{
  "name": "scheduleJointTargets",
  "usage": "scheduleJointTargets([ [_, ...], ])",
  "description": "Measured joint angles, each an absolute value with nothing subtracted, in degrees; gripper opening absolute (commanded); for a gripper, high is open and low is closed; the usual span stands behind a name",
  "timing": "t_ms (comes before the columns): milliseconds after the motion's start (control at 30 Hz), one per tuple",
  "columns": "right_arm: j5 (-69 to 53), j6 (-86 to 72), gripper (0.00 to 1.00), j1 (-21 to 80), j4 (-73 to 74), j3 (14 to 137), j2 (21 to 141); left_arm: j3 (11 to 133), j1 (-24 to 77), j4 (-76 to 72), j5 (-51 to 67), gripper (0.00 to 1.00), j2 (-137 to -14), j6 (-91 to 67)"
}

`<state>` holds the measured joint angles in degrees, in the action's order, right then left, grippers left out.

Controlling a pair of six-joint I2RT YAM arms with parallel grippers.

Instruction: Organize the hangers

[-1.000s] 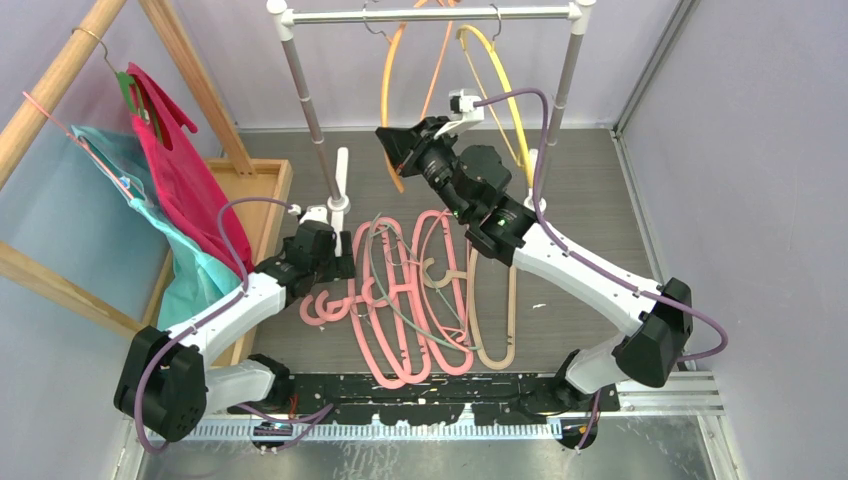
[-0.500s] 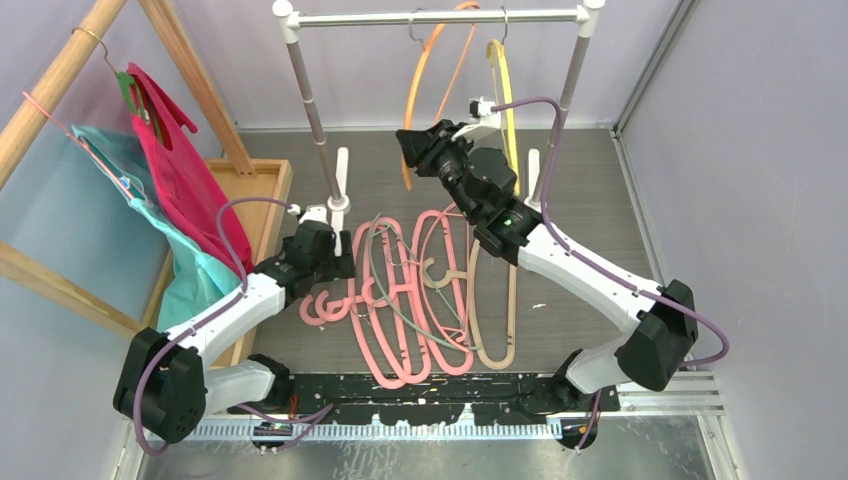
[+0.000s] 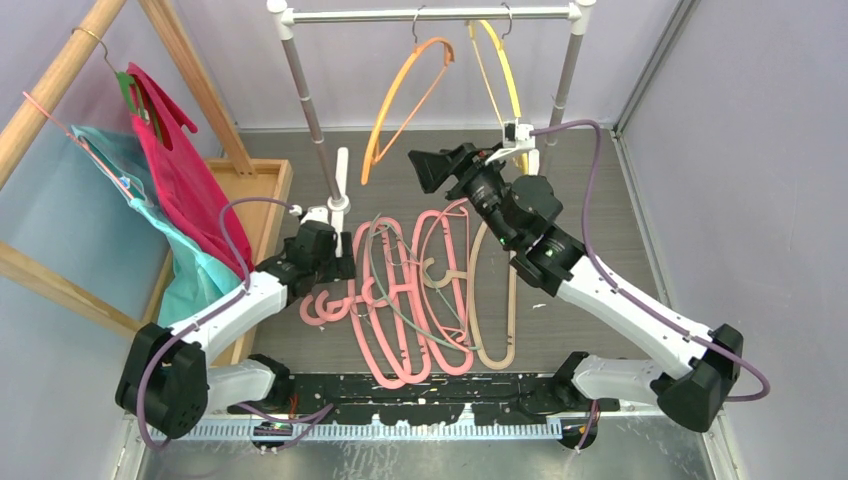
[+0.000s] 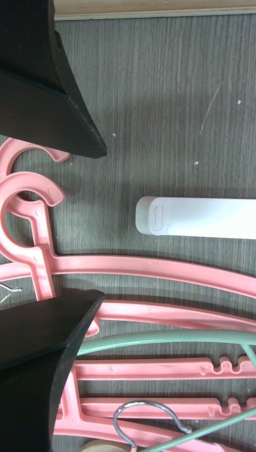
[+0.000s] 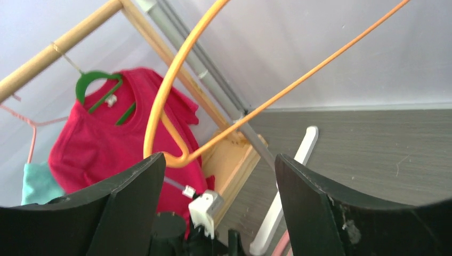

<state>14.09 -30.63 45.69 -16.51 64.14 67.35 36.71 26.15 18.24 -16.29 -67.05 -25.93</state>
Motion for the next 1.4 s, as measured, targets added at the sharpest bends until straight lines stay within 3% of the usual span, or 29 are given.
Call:
scheduleJointTargets([
  [200,13.0,-26.4,0.75,51.9,-10.5,59.3,64.3,36.7,26.2,18.2,-16.3,0.98,-68.6,-25.9],
  [500,14.1,-21.2,0.66,68.2,2.5,45.8,70.5,36.7,26.2,18.1,-16.3,0.98,-71.2,-26.0],
  [667,14.7,-21.3,0.66,69.1,7.2,38.3,70.7,36.7,26.2,17.6,-16.3,0.98,-72.0,-26.1],
  [967,20.9,-21.3,0.65,69.0,9.0,36.2,71.2,36.7,26.2,17.4,-16.3,0.98,-72.6,-26.2],
  [1100,22.0,-21.5,0.53,69.0,8.0,35.9,74.7,36.7,26.2,17.4,-16.3,0.98,-72.6,-26.2],
  [1233,23.0,-22.3,0.48,69.0,7.3,35.0,77.4,36.7,26.2,17.4,-16.3,0.98,-72.6,-26.2],
  [1333,23.9,-22.8,0.33,69.0,7.1,34.4,77.7,36.7,26.2,17.4,-16.3,0.98,-72.6,-26.2],
  [1400,24.0,-23.0,0.31,69.0,6.4,34.0,77.7,36.7,26.2,17.4,-16.3,0.98,-72.6,-26.2],
])
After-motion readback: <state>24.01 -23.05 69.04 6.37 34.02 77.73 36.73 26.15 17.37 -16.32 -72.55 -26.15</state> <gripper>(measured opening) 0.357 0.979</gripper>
